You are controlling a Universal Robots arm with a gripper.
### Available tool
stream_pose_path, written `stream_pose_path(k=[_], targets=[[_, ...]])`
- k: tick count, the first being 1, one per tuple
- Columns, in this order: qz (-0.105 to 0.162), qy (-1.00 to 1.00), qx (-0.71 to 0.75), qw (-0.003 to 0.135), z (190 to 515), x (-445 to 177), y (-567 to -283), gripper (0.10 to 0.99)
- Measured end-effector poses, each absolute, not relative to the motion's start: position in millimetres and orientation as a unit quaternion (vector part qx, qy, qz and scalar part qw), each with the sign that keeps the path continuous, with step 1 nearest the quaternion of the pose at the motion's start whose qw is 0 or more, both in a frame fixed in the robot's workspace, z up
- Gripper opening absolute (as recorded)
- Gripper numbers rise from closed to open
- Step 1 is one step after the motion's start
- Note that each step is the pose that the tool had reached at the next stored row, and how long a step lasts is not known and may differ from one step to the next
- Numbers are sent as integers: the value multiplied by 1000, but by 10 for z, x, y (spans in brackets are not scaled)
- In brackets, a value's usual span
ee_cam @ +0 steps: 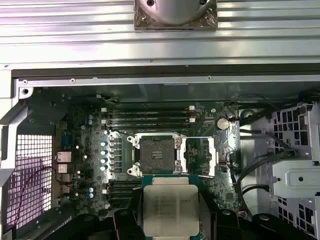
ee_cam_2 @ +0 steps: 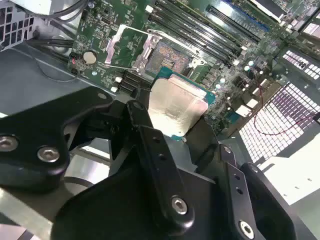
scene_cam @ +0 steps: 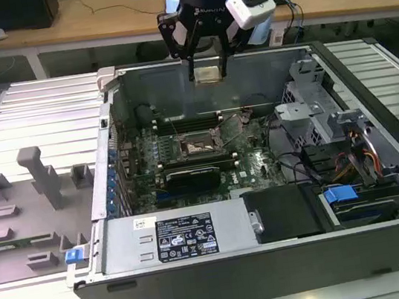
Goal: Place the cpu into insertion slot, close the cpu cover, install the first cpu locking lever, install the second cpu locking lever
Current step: 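Place the cpu into insertion slot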
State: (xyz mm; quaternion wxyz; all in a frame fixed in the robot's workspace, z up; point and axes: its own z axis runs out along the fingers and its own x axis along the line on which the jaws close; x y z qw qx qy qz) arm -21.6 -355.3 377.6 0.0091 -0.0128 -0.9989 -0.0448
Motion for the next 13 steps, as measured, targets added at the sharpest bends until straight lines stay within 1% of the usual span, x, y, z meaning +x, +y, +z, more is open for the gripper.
stream_pose_path(k=[4,9,13], targets=[[-45,-999,-13,9,3770,-216,-3553,541],[-45,-999,-11,7,3682,-264,-3553,541],[-45,-999,-8,6,3513,-323,-3553,541]])
